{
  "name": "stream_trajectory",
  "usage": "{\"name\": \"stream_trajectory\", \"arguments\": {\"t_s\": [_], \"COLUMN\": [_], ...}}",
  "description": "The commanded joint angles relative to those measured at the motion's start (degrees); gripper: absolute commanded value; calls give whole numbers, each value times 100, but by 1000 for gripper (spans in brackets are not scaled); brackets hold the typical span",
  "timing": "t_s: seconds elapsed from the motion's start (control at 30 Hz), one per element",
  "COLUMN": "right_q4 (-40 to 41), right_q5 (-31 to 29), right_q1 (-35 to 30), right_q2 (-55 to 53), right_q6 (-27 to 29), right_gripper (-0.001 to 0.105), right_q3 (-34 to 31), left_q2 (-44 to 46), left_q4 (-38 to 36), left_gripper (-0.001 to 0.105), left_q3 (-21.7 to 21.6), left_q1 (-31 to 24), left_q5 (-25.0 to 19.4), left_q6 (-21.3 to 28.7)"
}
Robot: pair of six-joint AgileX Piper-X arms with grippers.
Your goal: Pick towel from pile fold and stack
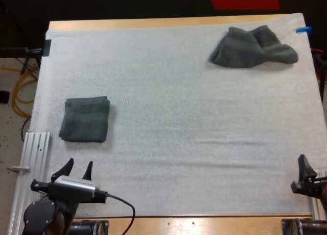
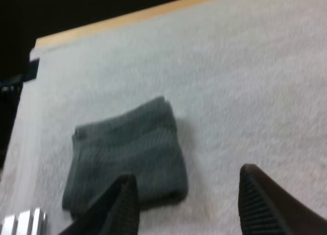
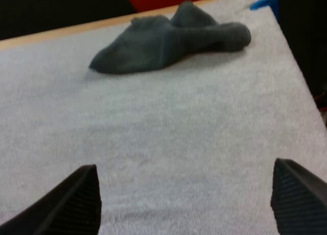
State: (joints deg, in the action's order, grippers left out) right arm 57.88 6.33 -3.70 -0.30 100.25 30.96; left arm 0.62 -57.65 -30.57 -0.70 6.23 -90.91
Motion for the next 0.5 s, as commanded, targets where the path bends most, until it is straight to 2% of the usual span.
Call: {"name": "stream_trajectory", "arguments": {"t_s": [0.0, 0.23, 0.4, 0.47], "right_q4": [40, 48, 102, 102], "right_q5": [36, 84, 535, 729], "right_q1": [-2, -2, -2, -2], "right_q2": [43, 725, 1348, 1580], "right_q6": [63, 377, 510, 510], "right_gripper": [67, 67, 67, 67], "right_q3": [189, 904, 1441, 1622], "left_q2": [454, -546, -1403, -1699], "left_q4": [142, 146, 146, 146], "left_gripper": [43, 43, 43, 43], "left_q3": [-190, -1067, -1640, -1801], "left_q1": [3, 3, 3, 28], "left_q5": [59, 441, 706, 957], "left_q6": [-54, -26, -26, -26]}}
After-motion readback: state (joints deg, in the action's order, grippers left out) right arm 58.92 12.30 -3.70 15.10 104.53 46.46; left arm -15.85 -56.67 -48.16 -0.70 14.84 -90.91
